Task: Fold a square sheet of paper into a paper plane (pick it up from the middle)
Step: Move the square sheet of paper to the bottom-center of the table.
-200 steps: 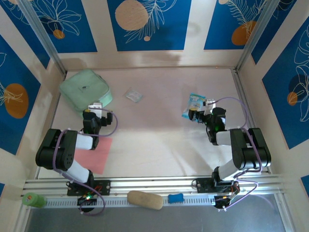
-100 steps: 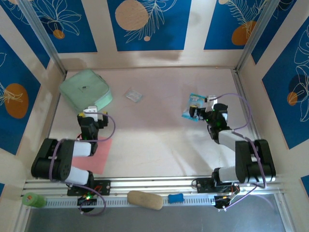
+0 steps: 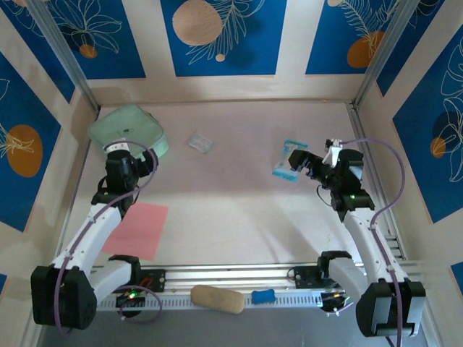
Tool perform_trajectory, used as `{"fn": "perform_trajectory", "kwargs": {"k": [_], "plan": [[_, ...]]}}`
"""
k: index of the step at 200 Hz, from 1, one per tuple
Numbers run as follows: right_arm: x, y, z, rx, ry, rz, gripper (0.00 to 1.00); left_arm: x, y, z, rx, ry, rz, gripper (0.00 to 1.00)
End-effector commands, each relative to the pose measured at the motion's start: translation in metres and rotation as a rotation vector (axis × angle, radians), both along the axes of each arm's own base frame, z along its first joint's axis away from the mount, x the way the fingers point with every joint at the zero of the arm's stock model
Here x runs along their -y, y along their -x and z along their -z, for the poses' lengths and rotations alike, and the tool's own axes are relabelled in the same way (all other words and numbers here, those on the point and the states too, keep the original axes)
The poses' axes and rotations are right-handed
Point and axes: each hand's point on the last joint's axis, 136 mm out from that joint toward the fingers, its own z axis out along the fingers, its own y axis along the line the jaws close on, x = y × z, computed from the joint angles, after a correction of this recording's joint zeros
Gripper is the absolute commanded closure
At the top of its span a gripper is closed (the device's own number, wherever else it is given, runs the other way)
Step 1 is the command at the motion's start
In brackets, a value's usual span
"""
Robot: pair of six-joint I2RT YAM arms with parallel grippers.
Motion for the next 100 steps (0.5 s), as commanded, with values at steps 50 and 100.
{"fn": "perform_trajectory", "kwargs": {"k": [50, 100], "plan": [[-0.050, 0.058, 0.050, -0.388, -0.134, -0.140, 0.01, 0.045, 0.072, 0.072, -0.343, 0.370, 0.057, 0.00], [-0.055, 0.082, 0.077, -0.556, -0.129, -0.088, 0.01, 0.040, 0.092, 0.085, -0.453, 0.321, 0.049, 0.00]]}}
